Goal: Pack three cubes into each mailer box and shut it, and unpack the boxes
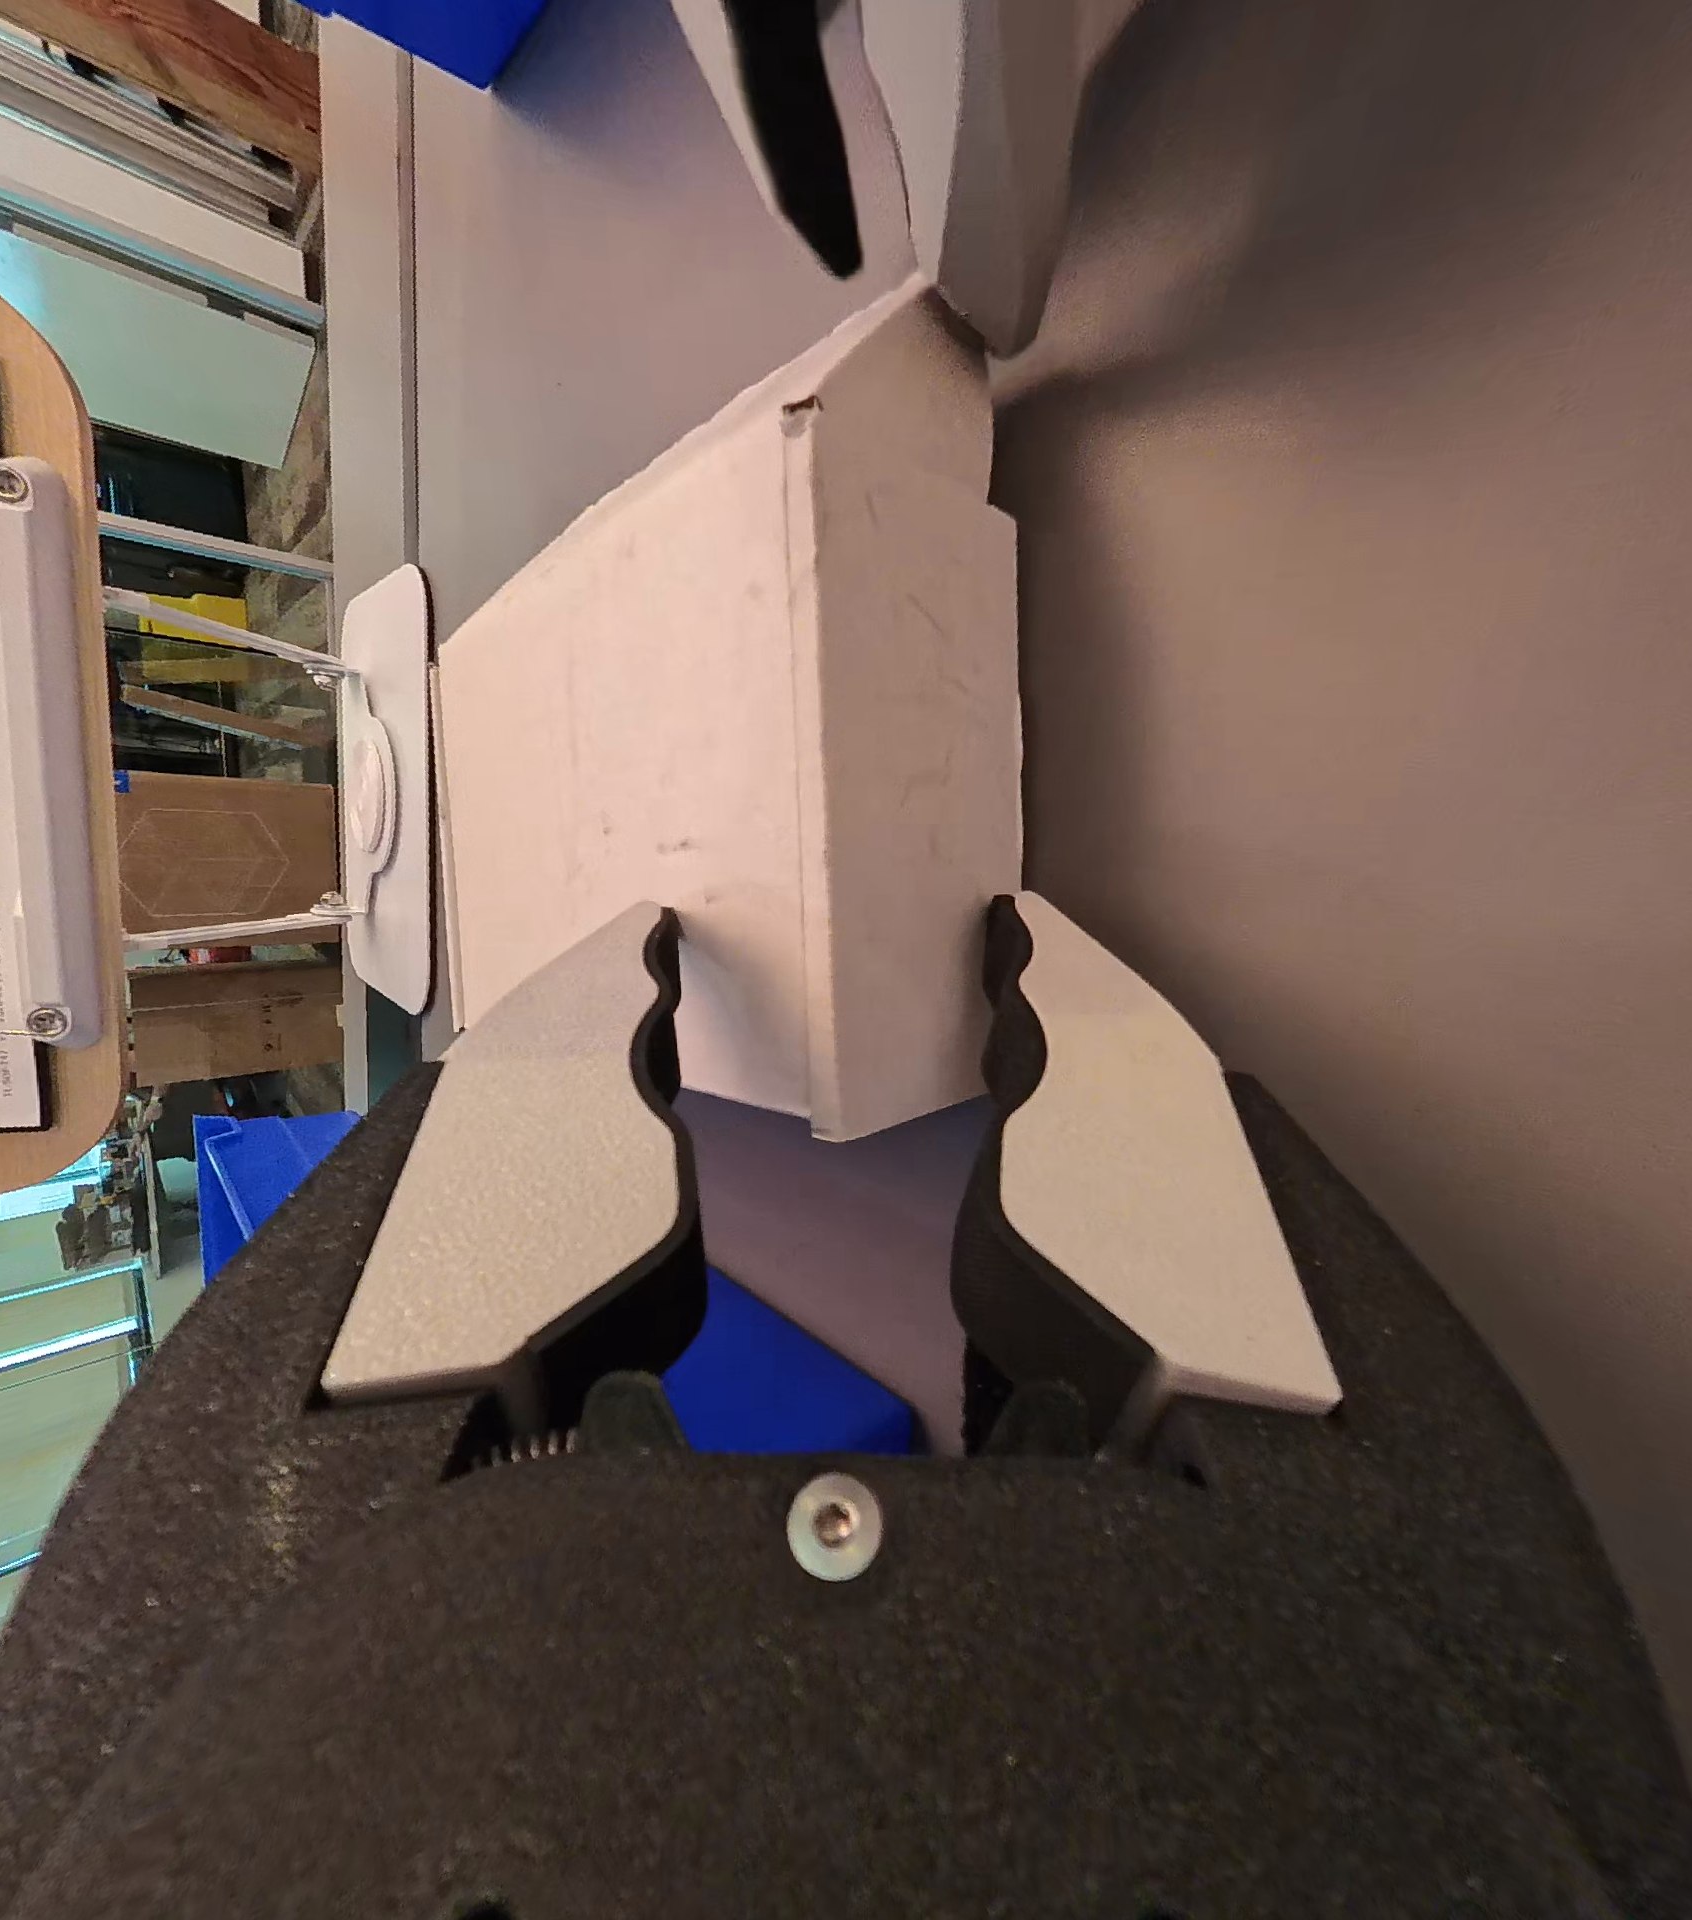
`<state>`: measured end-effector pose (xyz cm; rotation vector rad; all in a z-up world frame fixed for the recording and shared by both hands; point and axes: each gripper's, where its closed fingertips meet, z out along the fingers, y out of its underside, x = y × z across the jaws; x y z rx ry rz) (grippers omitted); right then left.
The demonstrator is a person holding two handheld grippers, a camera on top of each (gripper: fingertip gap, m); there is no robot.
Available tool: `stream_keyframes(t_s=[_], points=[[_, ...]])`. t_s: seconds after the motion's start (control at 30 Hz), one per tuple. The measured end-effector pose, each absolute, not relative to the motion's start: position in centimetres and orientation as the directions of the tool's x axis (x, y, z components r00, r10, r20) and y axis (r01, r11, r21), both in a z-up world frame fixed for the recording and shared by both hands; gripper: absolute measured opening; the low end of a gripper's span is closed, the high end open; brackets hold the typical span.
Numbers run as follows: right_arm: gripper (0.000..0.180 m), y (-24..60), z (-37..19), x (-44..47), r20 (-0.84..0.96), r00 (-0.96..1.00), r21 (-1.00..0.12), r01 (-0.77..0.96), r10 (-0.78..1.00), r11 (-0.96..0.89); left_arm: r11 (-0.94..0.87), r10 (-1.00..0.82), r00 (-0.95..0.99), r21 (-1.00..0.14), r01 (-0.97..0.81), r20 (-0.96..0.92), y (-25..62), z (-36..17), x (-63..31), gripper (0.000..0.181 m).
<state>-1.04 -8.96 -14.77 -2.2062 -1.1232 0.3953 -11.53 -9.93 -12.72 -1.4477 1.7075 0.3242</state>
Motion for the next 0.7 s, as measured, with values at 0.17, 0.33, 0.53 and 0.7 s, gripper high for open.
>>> stream_keyframes(t_s=[0.17,0.33,0.53,0.7], points=[[0.052,-8.8,-13.1,-2.2,0.116,0.484,-0.728,0.636,0.867,-0.258,0.302,-0.672,0.021,-0.299,-0.905,-0.740,-9.9,-12.7,-11.6,0.057],[0.047,-10.3,-13.9,-3.1,0.079,0.411,-0.691,0.679,0.908,-0.247,0.281,-0.667,0.031,-0.289,-0.915,-0.744,-9.7,-12.6,-11.8,0.058],[0.042,-13.9,-12.2,-4.2,-0.010,0.245,-0.722,0.669,0.970,-0.176,0.142,-0.681,0.125,-0.298,-0.944,-0.722,-9.5,-12.0,-12.7,0.070],[0.048,-8.7,-10.0,-1.5,0.061,0.478,-0.754,0.598,0.876,-0.273,0.071,-0.757,0.220,-0.412,-0.909,-0.616,-10.1,-11.4,-12.7,0.070]])
